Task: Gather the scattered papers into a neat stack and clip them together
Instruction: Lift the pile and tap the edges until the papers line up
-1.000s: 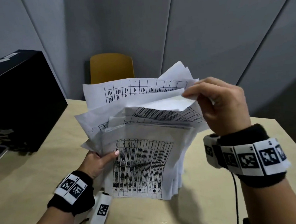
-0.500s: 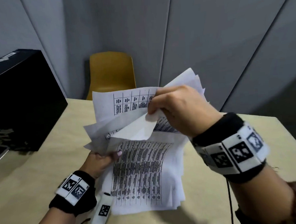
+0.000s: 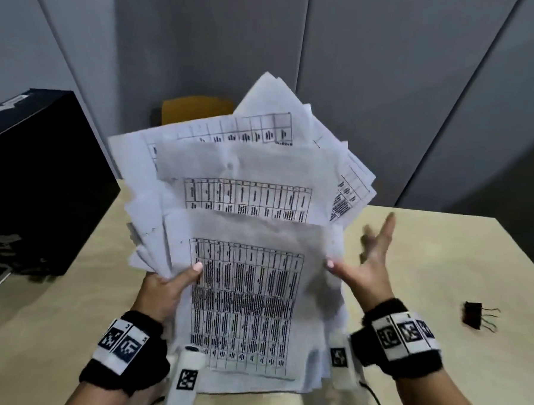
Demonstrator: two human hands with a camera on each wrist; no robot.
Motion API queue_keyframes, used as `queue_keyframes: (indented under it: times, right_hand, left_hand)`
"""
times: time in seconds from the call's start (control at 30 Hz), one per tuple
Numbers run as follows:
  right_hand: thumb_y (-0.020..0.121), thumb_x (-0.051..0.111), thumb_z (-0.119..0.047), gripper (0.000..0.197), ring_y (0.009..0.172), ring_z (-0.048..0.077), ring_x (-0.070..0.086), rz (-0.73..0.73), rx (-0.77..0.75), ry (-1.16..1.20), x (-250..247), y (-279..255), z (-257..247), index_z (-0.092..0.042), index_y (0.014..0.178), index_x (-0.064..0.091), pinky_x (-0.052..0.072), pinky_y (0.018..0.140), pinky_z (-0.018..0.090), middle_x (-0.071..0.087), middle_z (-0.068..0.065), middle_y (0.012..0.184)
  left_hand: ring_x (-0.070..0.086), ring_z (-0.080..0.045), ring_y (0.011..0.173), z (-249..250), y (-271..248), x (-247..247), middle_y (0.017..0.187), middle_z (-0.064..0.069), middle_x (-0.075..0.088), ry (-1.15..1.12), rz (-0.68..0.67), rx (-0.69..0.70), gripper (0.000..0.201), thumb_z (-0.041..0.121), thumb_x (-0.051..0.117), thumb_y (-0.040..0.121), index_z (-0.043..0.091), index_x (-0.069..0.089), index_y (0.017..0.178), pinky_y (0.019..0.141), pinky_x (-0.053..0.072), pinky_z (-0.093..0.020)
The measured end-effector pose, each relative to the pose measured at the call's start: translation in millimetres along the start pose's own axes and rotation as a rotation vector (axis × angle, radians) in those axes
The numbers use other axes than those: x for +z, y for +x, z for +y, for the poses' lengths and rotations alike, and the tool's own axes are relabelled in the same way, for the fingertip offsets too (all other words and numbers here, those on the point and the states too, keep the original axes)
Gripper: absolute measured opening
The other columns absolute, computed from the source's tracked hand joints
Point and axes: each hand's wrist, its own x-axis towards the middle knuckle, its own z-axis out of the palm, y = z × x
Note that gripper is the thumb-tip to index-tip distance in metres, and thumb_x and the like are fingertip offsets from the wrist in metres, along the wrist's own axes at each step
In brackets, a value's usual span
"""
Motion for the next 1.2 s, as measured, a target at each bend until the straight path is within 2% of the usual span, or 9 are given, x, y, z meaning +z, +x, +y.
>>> queue_keyframes:
  times: [0.1, 0.27, 0.37, 0.5, 0.6, 0.7, 0.93, 1.03, 1.2]
  right_hand:
    - [0.023, 0.088, -0.056, 0.142, 0.134, 0.021, 0.038, -0.280, 0.156, 0.191, 4, -1, 23, -0.035, 0.142, 0.012, 0.037, 0.107, 0.032, 0.034, 0.013, 0.149]
    - [0.026, 0.094, -0.020, 0.083, 0.076, 0.007, 0.070, -0.318, 0.187, 0.234, -4, 12, 19, -0.010, 0.100, 0.059, 0.054, 0.066, 0.016, 0.076, -0.008, 0.079]
    - [0.049, 0.081, 0.014, 0.045, 0.067, -0.002, 0.068, -0.335, 0.131, 0.226, -9, 14, 6, -0.007, 0.086, 0.067, 0.051, 0.062, 0.010, 0.073, -0.014, 0.065]
    - [0.064, 0.071, 0.017, 0.036, 0.061, -0.003, 0.067, -0.235, 0.147, 0.291, -10, 10, -1, -0.017, 0.054, 0.073, 0.052, 0.060, 0.009, 0.071, -0.011, 0.058]
    - [0.065, 0.075, 0.004, 0.021, 0.062, -0.010, 0.065, -0.121, 0.105, 0.350, -1, 5, -4, -0.017, 0.064, 0.073, 0.050, 0.063, 0.006, 0.070, -0.017, 0.059]
    - [0.074, 0.070, 0.003, 0.025, 0.065, -0.014, 0.061, -0.063, 0.124, 0.287, 7, -5, 2, -0.011, 0.092, 0.061, 0.050, 0.074, 0.009, 0.069, -0.010, 0.079]
    - [0.070, 0.070, 0.014, 0.036, 0.070, -0.016, 0.062, -0.091, 0.170, 0.227, 7, -12, 21, -0.012, 0.094, 0.062, 0.047, 0.066, 0.003, 0.070, -0.022, 0.076]
    - [0.072, 0.068, 0.014, 0.035, 0.067, -0.016, 0.061, 0.011, 0.142, 0.308, 17, -8, 19, -0.016, 0.089, 0.059, 0.050, 0.069, 0.009, 0.066, -0.015, 0.085]
    - [0.072, 0.078, -0.016, 0.029, 0.082, -0.027, 0.054, 0.195, -0.042, 0.202, 15, -7, 2, -0.022, 0.096, 0.063, 0.043, 0.077, 0.002, 0.062, -0.043, 0.077]
  left_hand:
    - [0.057, -0.020, 0.075, 5, 2, 1, 0.078, -0.009, 0.063, 0.075, -0.040, 0.025, 0.019, 0.017, 0.064, 0.082, -0.002, 0.064, 0.079, 0.077, 0.044, -0.029]
    - [0.061, -0.027, 0.090, 3, 2, 1, 0.081, -0.007, 0.070, 0.036, -0.072, 0.021, 0.020, 0.024, 0.076, 0.072, 0.006, 0.066, 0.075, 0.099, 0.043, -0.044]
    - [0.065, -0.006, 0.079, 8, -3, 6, 0.059, 0.019, 0.069, -0.024, -0.122, 0.072, 0.032, 0.033, 0.082, 0.061, 0.014, 0.063, 0.078, 0.092, 0.050, -0.027]
    - [0.065, 0.010, 0.081, 12, 2, 8, 0.075, 0.023, 0.072, -0.050, -0.134, 0.173, 0.072, 0.056, 0.087, 0.033, 0.014, 0.067, 0.088, 0.076, 0.049, -0.007]
    - [0.065, 0.005, 0.067, 19, 1, 15, 0.060, 0.021, 0.069, 0.113, -0.075, 0.271, 0.011, 0.016, 0.077, 0.072, 0.023, 0.071, 0.065, 0.073, 0.051, -0.009]
    - [0.060, -0.003, 0.060, 21, -7, 26, 0.047, 0.015, 0.061, 0.159, 0.005, 0.272, 0.010, 0.012, 0.072, 0.076, 0.019, 0.066, 0.077, 0.066, 0.049, -0.011]
    - [0.056, 0.008, 0.043, 4, -4, 21, 0.040, 0.017, 0.059, 0.052, 0.063, 0.227, 0.025, -0.005, 0.070, 0.074, 0.010, 0.057, 0.060, 0.048, 0.043, -0.004]
    - [0.064, 0.006, 0.058, 5, -5, 30, 0.059, 0.019, 0.069, 0.003, 0.022, 0.275, 0.025, -0.006, 0.065, 0.078, 0.018, 0.064, 0.073, 0.056, 0.050, -0.009]
    - [0.055, 0.023, 0.092, 34, -5, 47, 0.086, 0.046, 0.061, 0.040, 0.074, 0.648, 0.053, -0.013, 0.062, 0.078, 0.034, 0.065, 0.102, 0.085, 0.040, 0.000]
